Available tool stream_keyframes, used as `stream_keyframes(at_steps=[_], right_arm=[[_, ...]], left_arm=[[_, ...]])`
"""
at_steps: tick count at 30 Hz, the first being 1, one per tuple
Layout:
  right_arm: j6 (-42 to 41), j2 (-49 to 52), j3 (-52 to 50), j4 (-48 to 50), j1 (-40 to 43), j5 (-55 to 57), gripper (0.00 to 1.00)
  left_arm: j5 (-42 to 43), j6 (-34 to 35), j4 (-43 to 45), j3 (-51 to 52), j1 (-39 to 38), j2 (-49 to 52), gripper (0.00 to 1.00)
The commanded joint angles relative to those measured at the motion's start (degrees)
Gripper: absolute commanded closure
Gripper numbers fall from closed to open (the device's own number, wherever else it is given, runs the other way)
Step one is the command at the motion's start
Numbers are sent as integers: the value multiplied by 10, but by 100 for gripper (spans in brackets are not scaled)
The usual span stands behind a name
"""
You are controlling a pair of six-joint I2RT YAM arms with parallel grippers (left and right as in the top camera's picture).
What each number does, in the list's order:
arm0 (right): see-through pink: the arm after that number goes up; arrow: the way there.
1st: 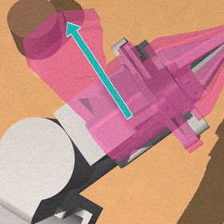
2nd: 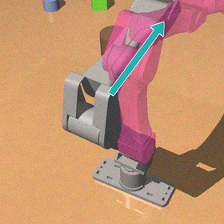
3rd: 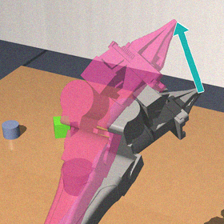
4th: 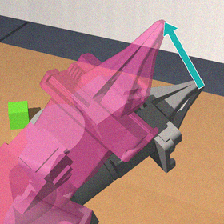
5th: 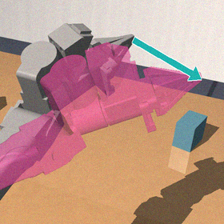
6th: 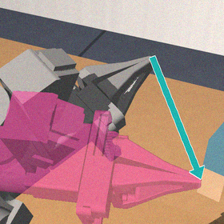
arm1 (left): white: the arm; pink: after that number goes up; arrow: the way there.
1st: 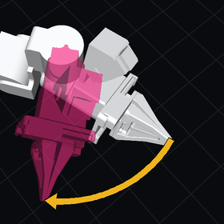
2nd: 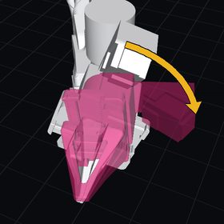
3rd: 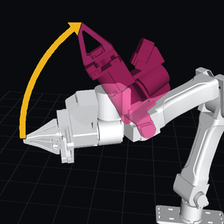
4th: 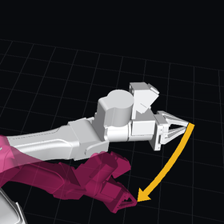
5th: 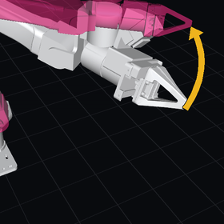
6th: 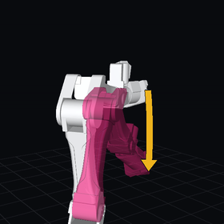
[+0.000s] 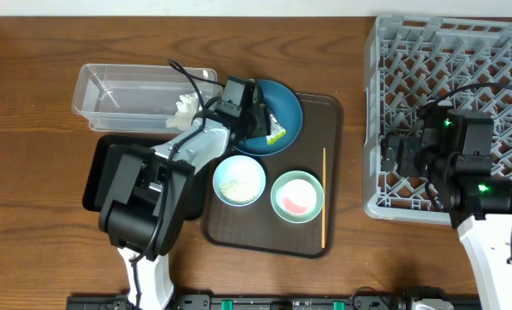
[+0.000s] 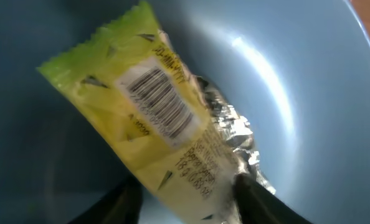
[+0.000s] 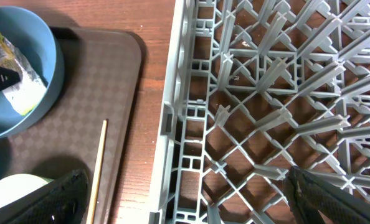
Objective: Sort waste into correct bins and load items into the dishwasher rack
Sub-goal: 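Grasp the yellow snack wrapper on the blue plate with left gripper, then move the wrapper with left gripper and drop it in clear bin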
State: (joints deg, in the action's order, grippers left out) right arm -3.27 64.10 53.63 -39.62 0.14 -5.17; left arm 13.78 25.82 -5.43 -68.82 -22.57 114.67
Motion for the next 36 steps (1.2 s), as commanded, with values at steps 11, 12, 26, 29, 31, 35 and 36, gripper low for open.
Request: stream_keyframes(at_steps=[11,12,26,29,31,35,36], right_arm=[[1,0,11,-2,-6,-2,1],[1,0,11,-3,-6,-2,1],[1,0,11,0,-6,-2,1],[1,0,11,1,-6,-3,1],[1,0,11,2,-6,-3,1],[-6,0,11,2,-6,-3,1],[-9,0,11,2,-6,-2,1]], left_arm=[[6,-38,5,-6,-5,-12,94],[5,-59,-2,-7,-5,-24,94],[-181,-188,-155,-6,75,-258,93],[-183,-187,-165,-6,114,-262,93],[-183,-187,-167,-6,139,-254,93],[-183,-187,-164,-5,166,-233,87],[-183,-187,-164,-5,169,-229,83]])
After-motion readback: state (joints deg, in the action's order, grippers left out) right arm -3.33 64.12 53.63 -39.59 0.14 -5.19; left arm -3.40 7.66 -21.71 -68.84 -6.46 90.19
